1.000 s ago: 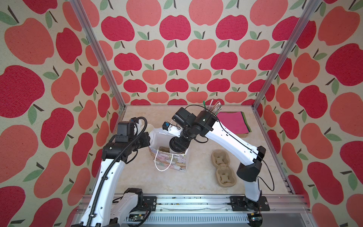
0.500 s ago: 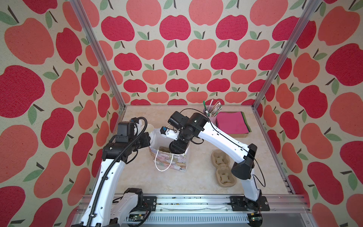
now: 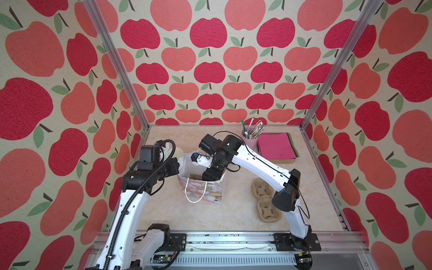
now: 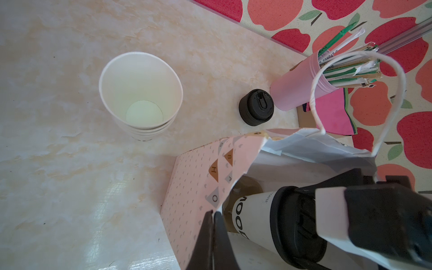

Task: Pack a coffee takeout order
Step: Place the coffee cup in the cup tray.

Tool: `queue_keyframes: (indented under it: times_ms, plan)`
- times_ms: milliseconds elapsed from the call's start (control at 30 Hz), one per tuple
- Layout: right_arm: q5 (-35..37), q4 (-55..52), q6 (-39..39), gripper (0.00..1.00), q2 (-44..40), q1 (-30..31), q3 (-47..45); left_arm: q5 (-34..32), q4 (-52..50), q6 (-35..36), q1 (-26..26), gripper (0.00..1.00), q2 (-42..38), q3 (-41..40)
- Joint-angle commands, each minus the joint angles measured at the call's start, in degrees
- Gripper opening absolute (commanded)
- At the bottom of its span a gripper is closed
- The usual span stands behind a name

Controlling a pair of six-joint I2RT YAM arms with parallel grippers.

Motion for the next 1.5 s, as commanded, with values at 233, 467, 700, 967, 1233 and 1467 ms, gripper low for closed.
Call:
queue_keyframes:
  times_ms: [233, 467, 700, 967, 1233, 1467]
  plan:
    - [0.1, -4.29, -2.48, 0.58, 4.07, -0.28, 0.94, -0.02, -0.11, 0.9, 0.34, 0.0, -0.47, -1.4]
    - [0.25, -3.86, -3.0, 0.58, 4.67, -0.3, -1.3, -0.24, -0.21, 1.08, 0.3, 0.0, -0.66, -1.63]
    - [1.19, -3.15, -2.33, 0.58, 6.14, -0.12, -3.03, -0.55, -0.29, 1.23, 0.29, 0.0, -0.97, -1.97]
    - [2.11, -2.55, -1.76, 0.58, 7.83, 0.52, -5.02, -0.46, -0.2, 1.28, 0.29, 0.0, -0.94, -1.98]
    - [2.08, -1.39, -1.27, 0.58, 8.65, 0.8, -7.36, -0.37, -0.12, 1.17, 0.31, 0.0, -0.91, -2.05]
    - [2.4, -1.54, -1.32, 0.59, 8.81, 0.93, -7.6, -0.45, -0.29, 1.12, 0.32, 0.0, -1.03, -1.97]
